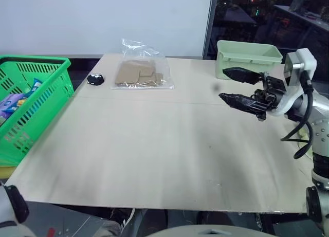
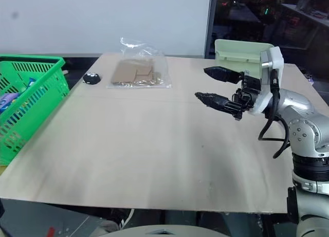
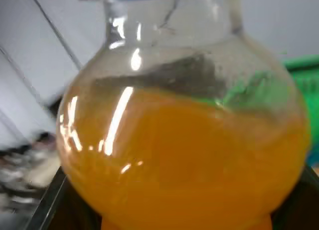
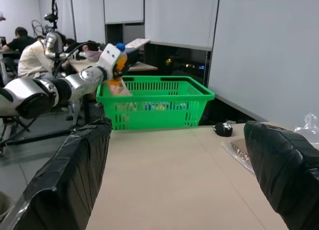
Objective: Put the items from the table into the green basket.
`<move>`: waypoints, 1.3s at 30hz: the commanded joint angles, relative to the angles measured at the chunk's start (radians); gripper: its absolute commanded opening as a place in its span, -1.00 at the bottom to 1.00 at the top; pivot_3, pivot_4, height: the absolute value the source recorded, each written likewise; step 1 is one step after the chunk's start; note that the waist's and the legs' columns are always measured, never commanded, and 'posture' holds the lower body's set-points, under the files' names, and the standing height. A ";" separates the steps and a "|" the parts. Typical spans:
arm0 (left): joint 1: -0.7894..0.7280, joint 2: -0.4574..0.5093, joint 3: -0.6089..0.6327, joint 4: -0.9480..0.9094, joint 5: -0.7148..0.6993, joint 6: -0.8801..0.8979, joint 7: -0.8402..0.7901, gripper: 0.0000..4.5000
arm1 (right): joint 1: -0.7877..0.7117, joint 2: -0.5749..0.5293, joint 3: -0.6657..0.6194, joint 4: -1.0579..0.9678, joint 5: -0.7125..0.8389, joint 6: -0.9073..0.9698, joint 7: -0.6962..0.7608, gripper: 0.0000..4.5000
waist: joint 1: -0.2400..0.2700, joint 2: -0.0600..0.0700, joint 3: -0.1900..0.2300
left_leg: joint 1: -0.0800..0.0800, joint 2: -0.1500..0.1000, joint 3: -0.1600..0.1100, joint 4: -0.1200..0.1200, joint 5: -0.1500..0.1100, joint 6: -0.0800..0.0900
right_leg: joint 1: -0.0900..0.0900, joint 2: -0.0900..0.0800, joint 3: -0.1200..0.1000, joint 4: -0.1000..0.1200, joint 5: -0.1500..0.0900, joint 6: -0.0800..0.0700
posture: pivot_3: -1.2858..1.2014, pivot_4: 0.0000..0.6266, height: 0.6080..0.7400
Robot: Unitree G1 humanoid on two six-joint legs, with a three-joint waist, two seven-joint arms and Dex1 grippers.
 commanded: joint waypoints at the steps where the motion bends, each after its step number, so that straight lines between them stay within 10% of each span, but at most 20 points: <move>1: -0.062 -0.008 0.002 -0.030 -0.058 -0.002 -0.116 0.27 | -0.003 -0.002 -0.020 -0.029 0.007 -0.012 -0.007 1.00 | 0.000 -0.002 -0.001 | 0.000 0.000 0.002 0.000 0.000 0.000 | 0.000 -0.001 0.000 0.000 0.000 0.000 | 0.05 -1.00 1.00; 16: -0.124 -0.047 -0.031 0.015 -0.095 0.165 -0.239 0.27 | 0.026 0.001 -0.042 -0.058 0.035 -0.011 -0.020 1.00 | -0.022 -0.005 -0.003 | -0.002 0.000 0.003 -0.002 0.000 0.000 | -0.001 -0.001 0.000 -0.003 0.000 0.001 | 0.03 -1.00 1.00; 17: -0.124 -0.049 -0.026 0.015 -0.101 0.169 -0.235 0.75 | 0.026 0.000 -0.042 -0.058 0.036 -0.011 -0.019 1.00 | -0.019 -0.006 -0.004 | -0.002 0.000 0.003 -0.002 0.000 0.000 | -0.001 -0.001 0.000 -0.003 0.000 0.001 | 0.03 -1.00 1.00; 19: -0.120 -0.048 -0.029 0.011 -0.101 0.172 -0.236 0.97 | 0.023 -0.003 -0.043 -0.056 0.038 -0.010 -0.017 1.00 | -0.019 -0.006 -0.004 | -0.002 0.000 0.003 0.000 0.000 0.000 | 0.000 -0.002 0.000 -0.003 0.000 0.001 | 0.03 -1.00 1.00; 30: -0.089 -0.076 0.017 -0.079 -0.175 0.079 -0.297 0.97 | 0.018 -0.013 -0.033 -0.035 0.023 -0.015 -0.003 1.00 | -0.021 -0.005 -0.003 | -0.001 0.000 0.003 -0.001 0.000 0.000 | 0.000 -0.002 0.000 -0.002 0.000 0.001 | 0.04 -1.00 1.00; 39: 0.320 -0.300 -0.031 -0.799 -0.473 0.370 -0.714 0.97 | 0.188 -0.064 0.009 0.072 -0.192 -0.140 0.054 1.00 | -0.023 0.000 -0.006 | -0.001 -0.002 0.009 -0.001 0.000 0.000 | 0.001 -0.005 0.005 -0.003 0.000 0.001 | 0.04 -1.00 1.00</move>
